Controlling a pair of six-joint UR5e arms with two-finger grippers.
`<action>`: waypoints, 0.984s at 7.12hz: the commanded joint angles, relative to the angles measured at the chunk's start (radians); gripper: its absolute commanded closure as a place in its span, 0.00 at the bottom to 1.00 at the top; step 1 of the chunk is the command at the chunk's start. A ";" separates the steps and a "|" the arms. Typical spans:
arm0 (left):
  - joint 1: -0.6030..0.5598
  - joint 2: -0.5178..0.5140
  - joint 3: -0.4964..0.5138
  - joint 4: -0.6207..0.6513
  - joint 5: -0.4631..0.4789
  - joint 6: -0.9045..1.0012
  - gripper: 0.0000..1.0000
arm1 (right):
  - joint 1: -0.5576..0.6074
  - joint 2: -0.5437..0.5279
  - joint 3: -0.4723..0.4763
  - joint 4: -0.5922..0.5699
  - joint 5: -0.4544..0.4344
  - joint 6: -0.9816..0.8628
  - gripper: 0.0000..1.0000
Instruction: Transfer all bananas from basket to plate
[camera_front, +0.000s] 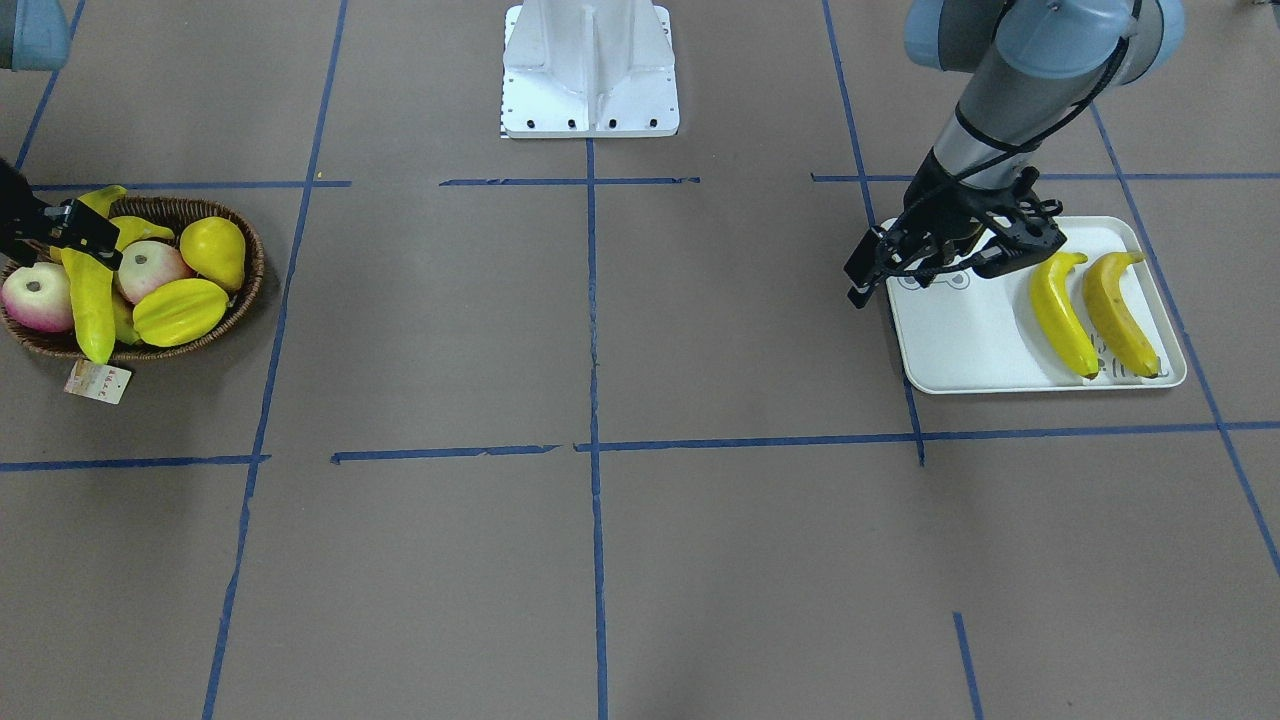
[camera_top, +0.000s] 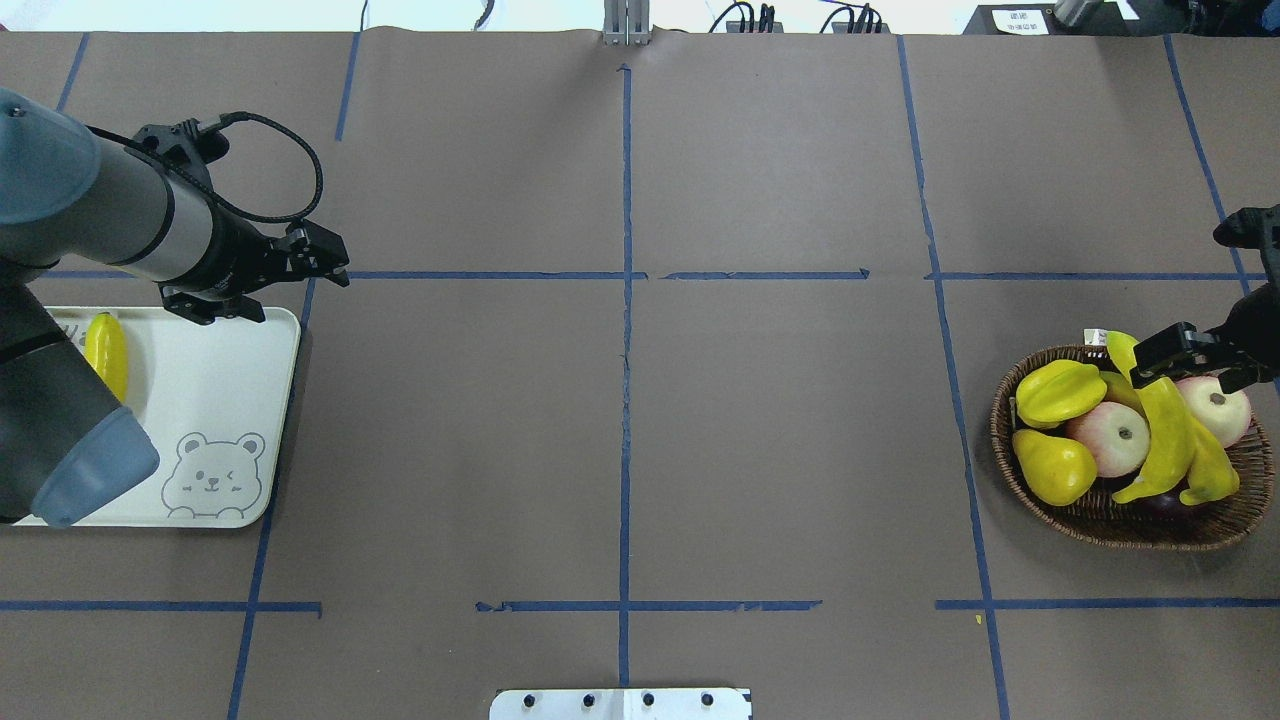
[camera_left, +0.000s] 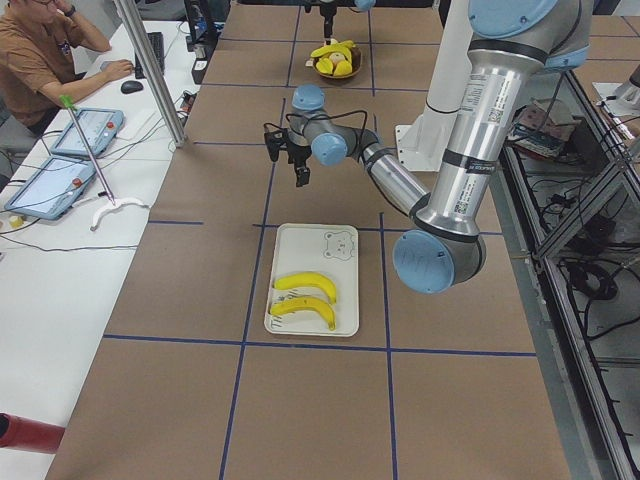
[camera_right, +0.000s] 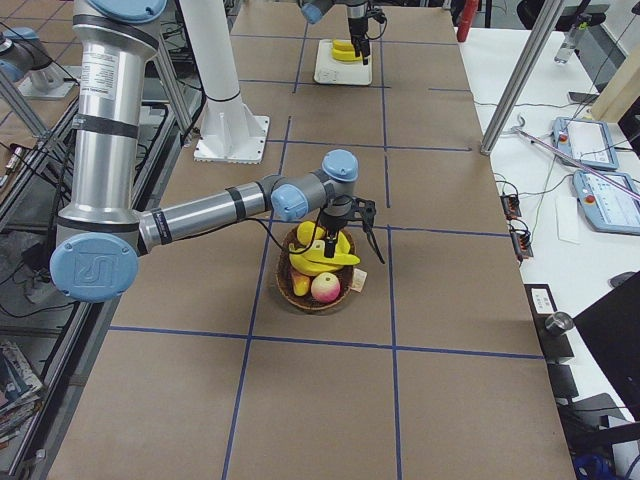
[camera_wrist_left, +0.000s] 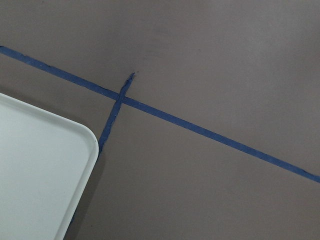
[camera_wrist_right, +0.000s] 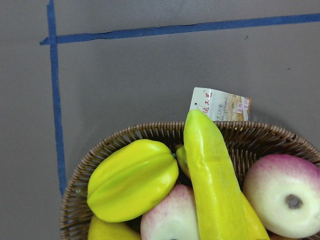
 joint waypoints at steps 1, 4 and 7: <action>0.000 -0.003 -0.001 0.000 0.000 0.000 0.01 | -0.004 0.001 -0.011 0.000 0.032 -0.010 0.01; 0.000 -0.003 -0.002 0.000 0.000 0.000 0.01 | -0.035 -0.002 -0.025 0.000 0.030 -0.016 0.02; 0.000 -0.003 -0.005 0.000 0.000 0.000 0.01 | -0.059 -0.008 -0.040 0.000 0.029 -0.018 0.03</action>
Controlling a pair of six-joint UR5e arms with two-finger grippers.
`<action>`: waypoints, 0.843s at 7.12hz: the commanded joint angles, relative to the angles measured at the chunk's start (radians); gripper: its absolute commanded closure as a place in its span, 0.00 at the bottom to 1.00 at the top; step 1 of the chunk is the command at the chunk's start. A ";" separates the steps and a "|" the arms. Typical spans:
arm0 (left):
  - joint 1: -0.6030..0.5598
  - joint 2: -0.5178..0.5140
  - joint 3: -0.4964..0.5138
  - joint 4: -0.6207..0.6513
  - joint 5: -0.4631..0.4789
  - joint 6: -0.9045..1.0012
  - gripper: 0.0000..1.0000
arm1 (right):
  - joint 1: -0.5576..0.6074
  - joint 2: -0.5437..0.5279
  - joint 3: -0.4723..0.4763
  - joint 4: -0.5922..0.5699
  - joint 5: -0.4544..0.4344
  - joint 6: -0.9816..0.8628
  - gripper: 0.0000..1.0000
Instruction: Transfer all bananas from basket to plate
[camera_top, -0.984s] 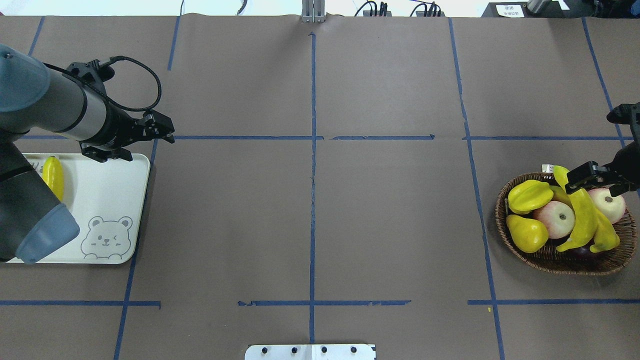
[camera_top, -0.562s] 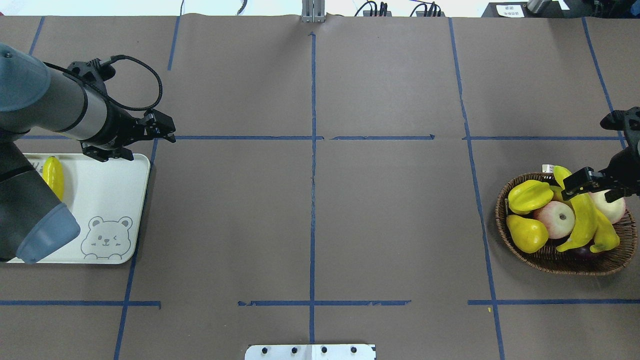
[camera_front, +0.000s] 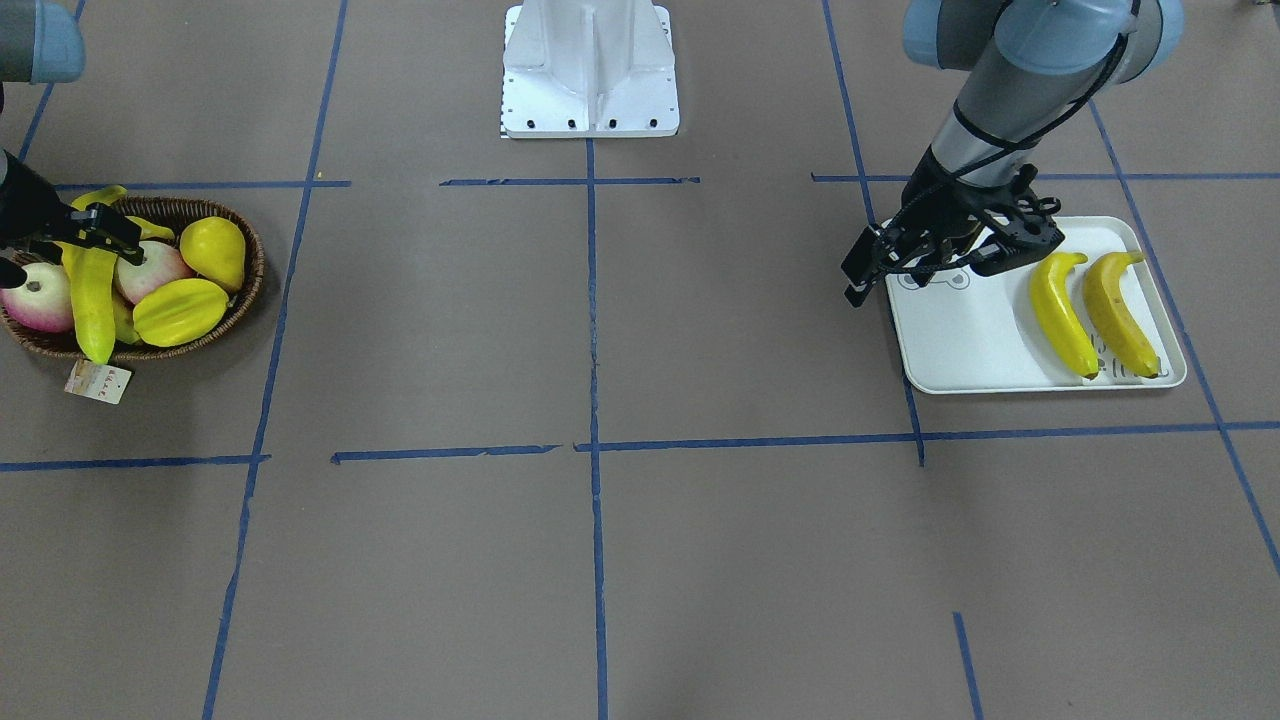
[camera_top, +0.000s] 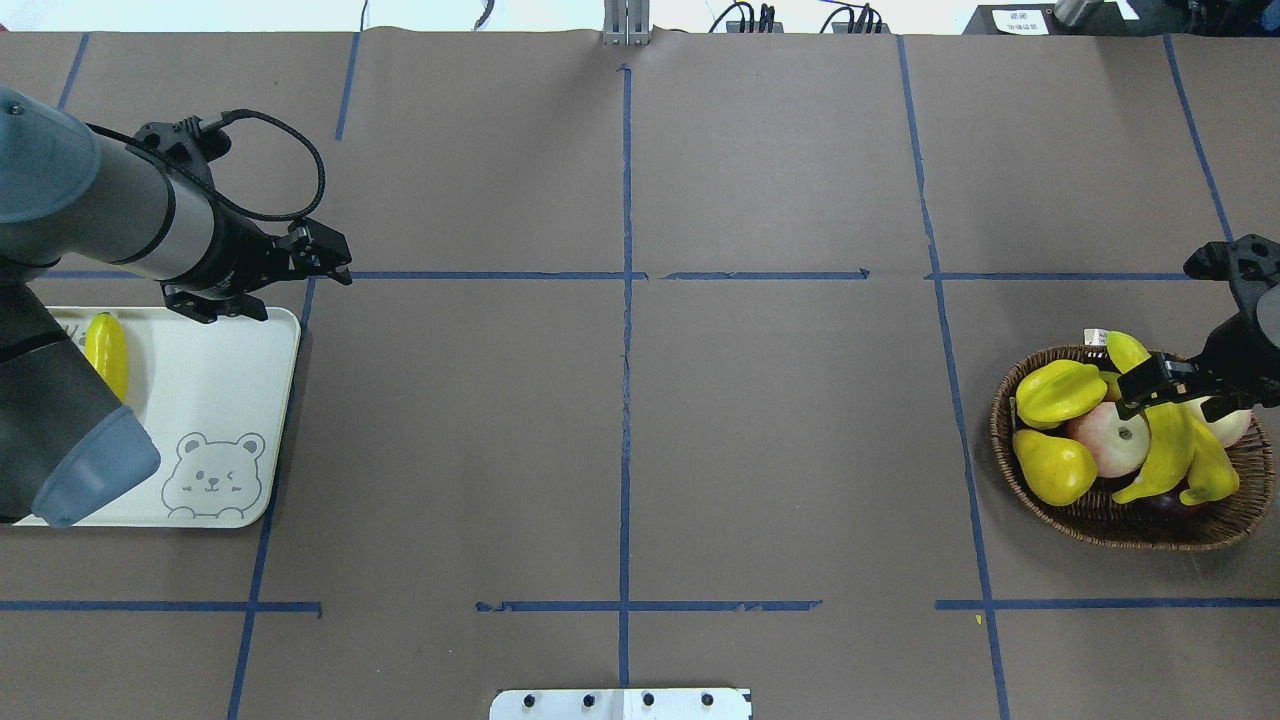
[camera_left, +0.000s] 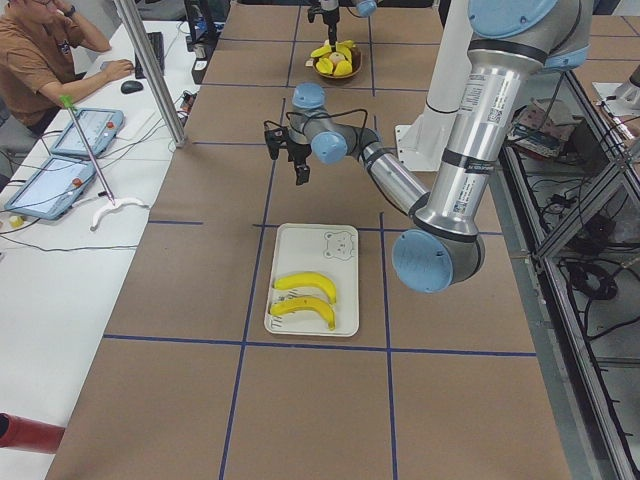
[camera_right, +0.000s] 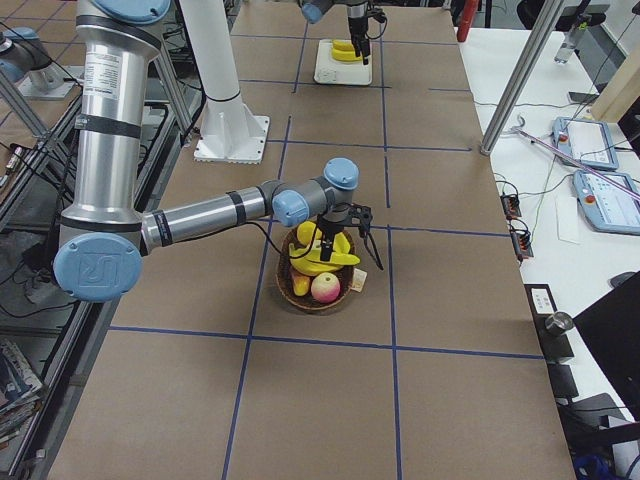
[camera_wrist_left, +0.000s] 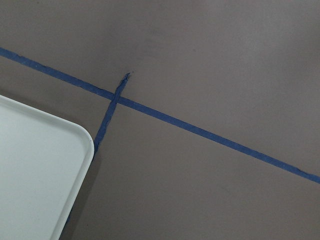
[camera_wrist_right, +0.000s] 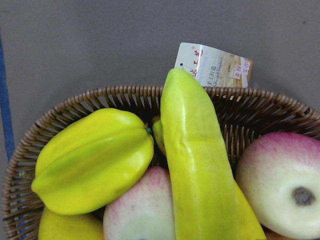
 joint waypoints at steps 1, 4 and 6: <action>0.000 0.000 -0.002 0.000 0.000 0.000 0.01 | -0.012 -0.003 -0.011 0.001 0.000 -0.001 0.03; 0.000 0.000 -0.002 0.000 0.000 0.000 0.01 | -0.013 -0.013 -0.010 0.001 0.001 -0.001 0.45; 0.000 -0.002 -0.002 0.000 0.000 0.000 0.01 | -0.012 -0.012 -0.007 0.001 0.003 -0.004 0.80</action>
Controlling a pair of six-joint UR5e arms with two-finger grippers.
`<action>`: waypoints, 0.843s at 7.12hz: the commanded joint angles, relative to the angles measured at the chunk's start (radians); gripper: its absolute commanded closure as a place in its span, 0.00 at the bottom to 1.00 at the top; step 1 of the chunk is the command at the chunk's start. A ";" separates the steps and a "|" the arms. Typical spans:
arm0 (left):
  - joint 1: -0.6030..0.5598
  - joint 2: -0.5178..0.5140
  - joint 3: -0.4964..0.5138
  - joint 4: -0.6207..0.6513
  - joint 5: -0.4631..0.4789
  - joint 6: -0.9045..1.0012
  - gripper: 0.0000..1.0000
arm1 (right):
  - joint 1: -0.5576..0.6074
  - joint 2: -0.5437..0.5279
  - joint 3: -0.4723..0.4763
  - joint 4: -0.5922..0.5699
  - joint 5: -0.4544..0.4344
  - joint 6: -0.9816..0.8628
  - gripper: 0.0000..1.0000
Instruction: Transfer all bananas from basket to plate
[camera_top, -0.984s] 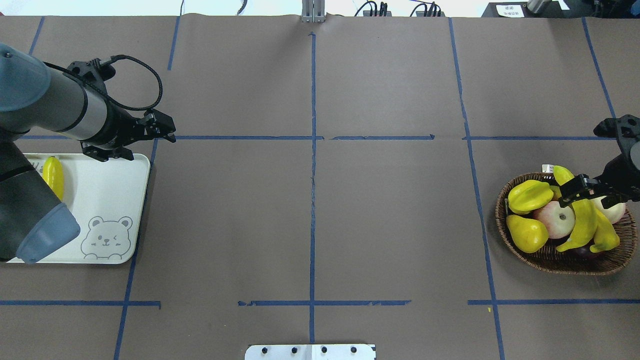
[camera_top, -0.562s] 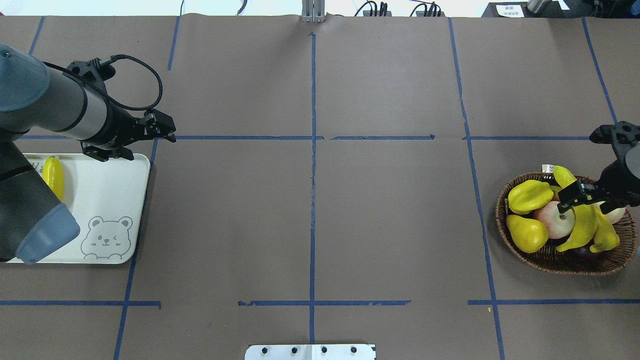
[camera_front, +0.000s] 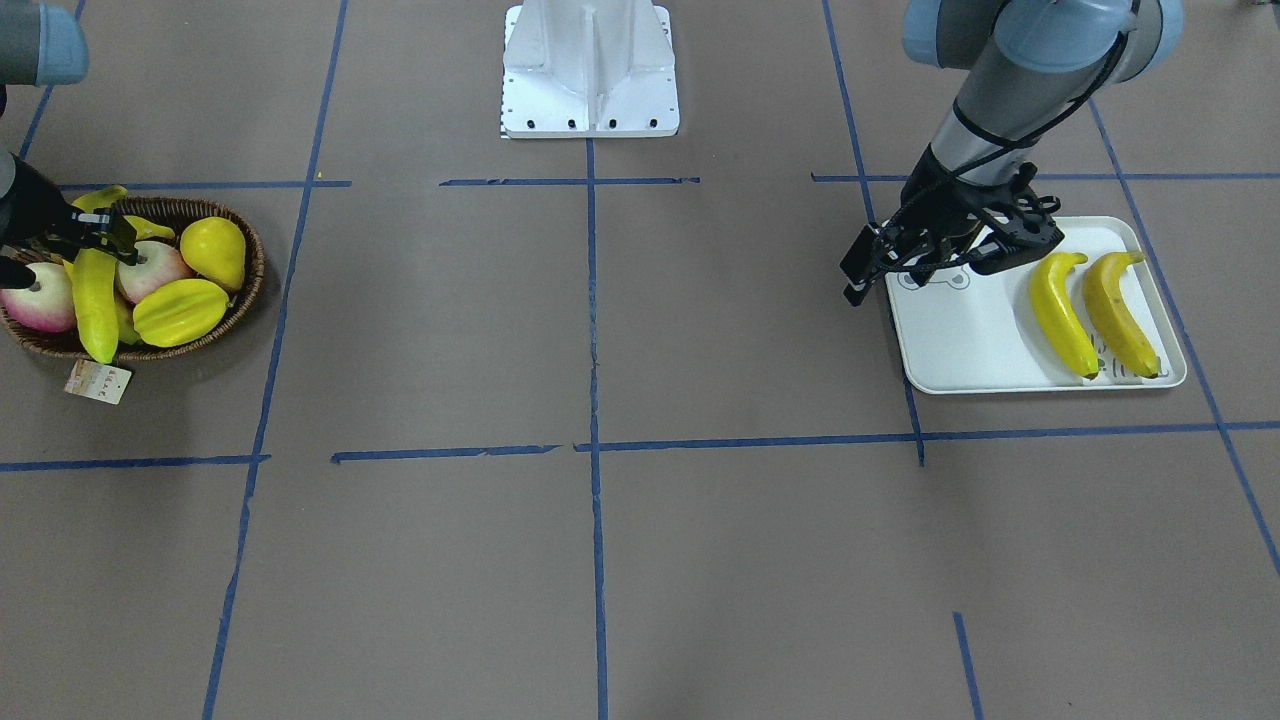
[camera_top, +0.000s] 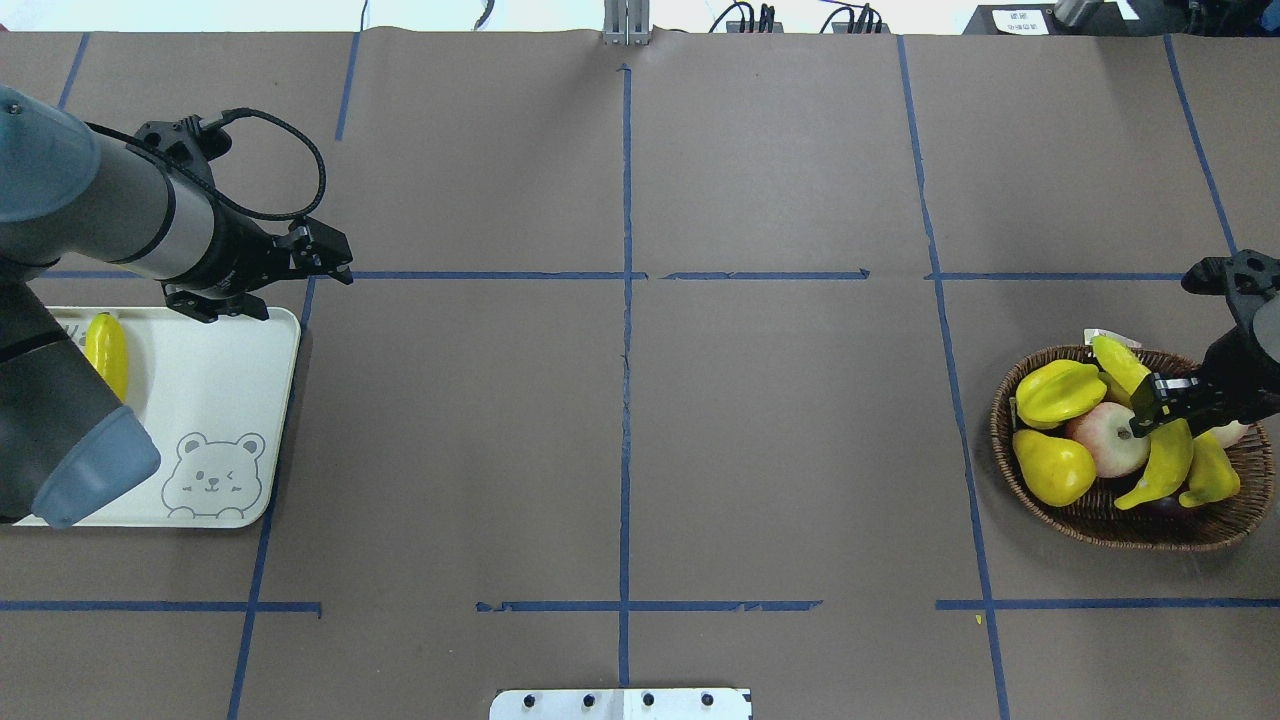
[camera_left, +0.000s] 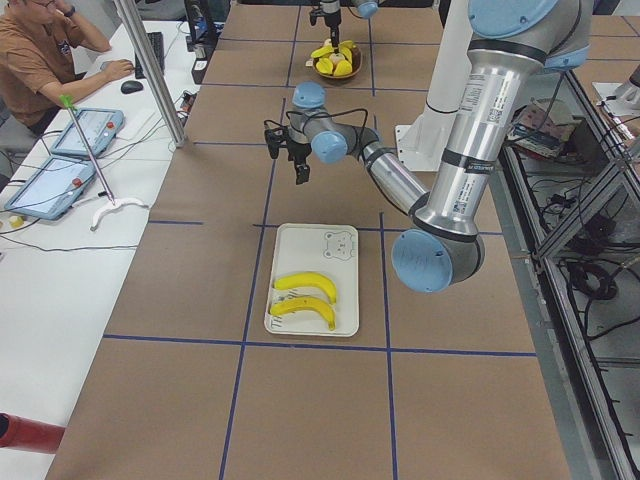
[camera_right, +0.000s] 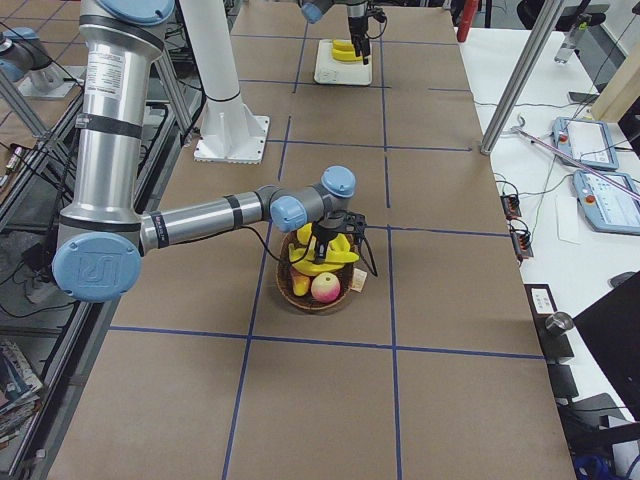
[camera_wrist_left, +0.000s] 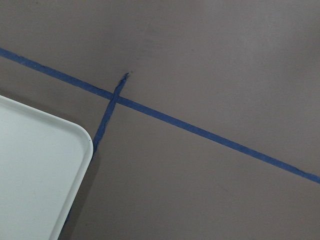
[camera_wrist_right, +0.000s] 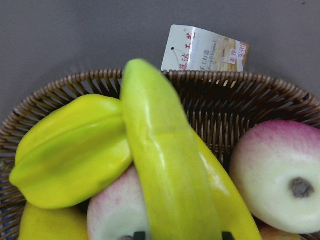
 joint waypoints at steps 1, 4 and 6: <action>0.000 0.000 0.000 0.000 0.000 0.000 0.01 | 0.002 0.001 0.012 0.000 0.001 -0.001 0.93; -0.002 0.000 0.000 0.000 0.000 0.000 0.01 | 0.081 -0.001 0.096 -0.006 0.102 -0.001 1.00; -0.002 0.000 0.002 0.000 0.000 0.000 0.01 | 0.140 0.055 0.167 -0.012 0.171 0.000 1.00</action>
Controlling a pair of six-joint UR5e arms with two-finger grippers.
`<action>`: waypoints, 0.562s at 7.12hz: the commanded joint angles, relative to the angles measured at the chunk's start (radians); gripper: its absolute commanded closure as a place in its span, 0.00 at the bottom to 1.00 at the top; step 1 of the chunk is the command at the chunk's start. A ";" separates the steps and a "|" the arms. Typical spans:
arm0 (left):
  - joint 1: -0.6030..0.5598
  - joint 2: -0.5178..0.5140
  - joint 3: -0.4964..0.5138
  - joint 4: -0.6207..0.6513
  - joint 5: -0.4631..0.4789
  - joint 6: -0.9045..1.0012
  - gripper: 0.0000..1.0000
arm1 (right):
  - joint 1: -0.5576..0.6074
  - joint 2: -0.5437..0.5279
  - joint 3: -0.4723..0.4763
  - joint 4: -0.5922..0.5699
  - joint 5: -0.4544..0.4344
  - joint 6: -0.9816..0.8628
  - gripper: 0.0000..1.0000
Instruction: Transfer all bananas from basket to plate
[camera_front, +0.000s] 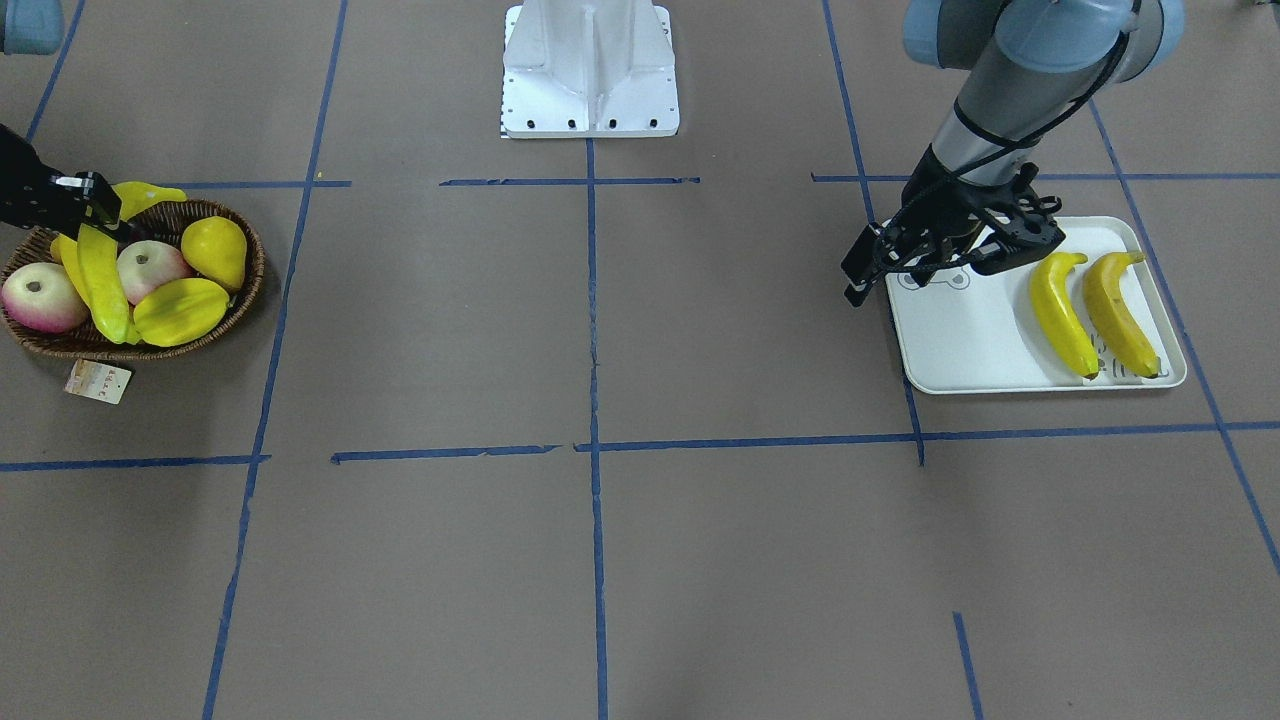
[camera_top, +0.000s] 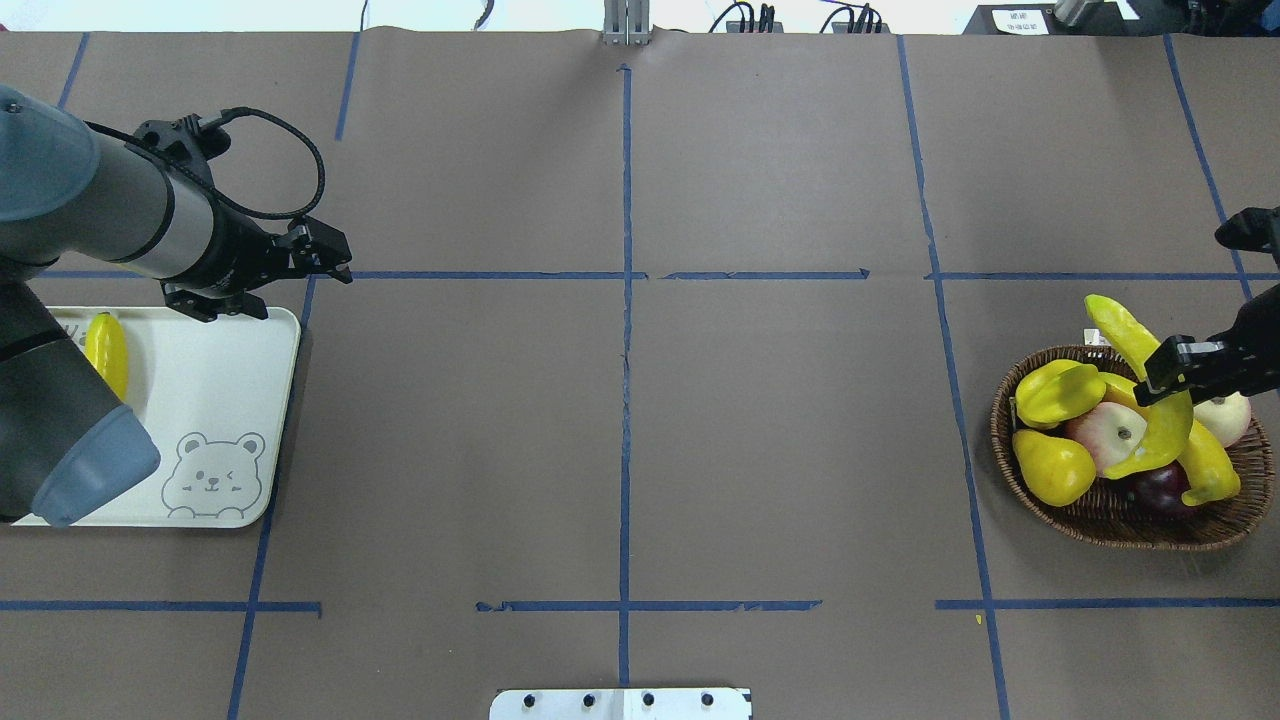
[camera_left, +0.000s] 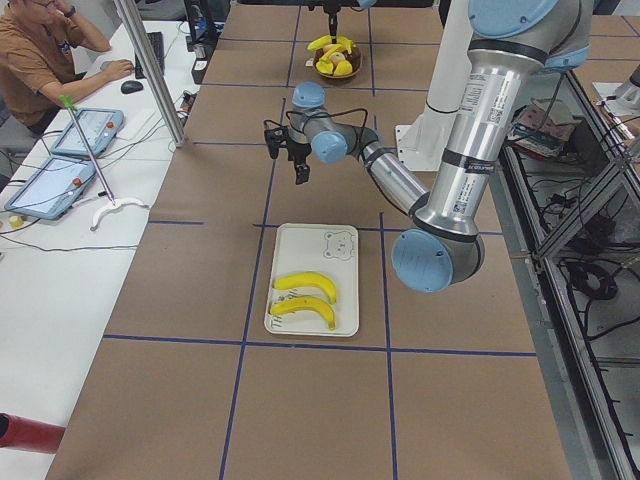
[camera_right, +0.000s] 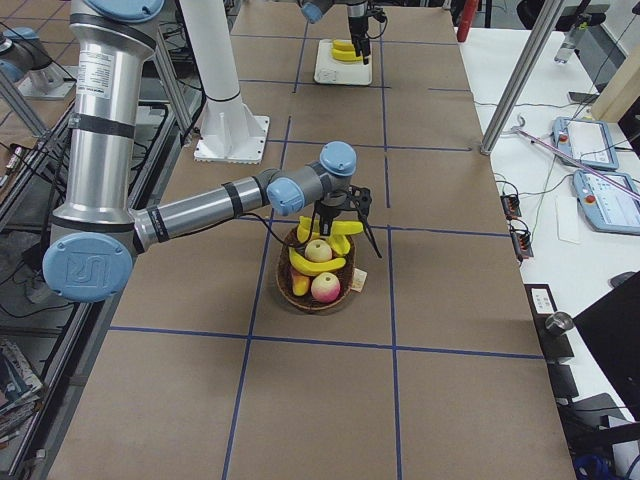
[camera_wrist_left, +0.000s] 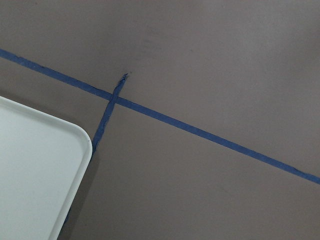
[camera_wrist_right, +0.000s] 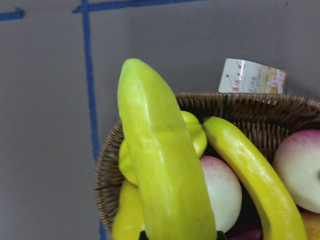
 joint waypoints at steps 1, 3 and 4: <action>0.001 -0.005 0.004 -0.001 0.000 -0.001 0.01 | 0.007 0.162 0.022 -0.006 0.046 0.016 1.00; 0.020 -0.069 0.027 -0.002 -0.003 -0.001 0.01 | -0.136 0.364 -0.062 -0.006 0.023 0.045 1.00; 0.050 -0.119 0.031 -0.013 -0.005 -0.042 0.01 | -0.217 0.446 -0.072 -0.006 -0.063 0.170 1.00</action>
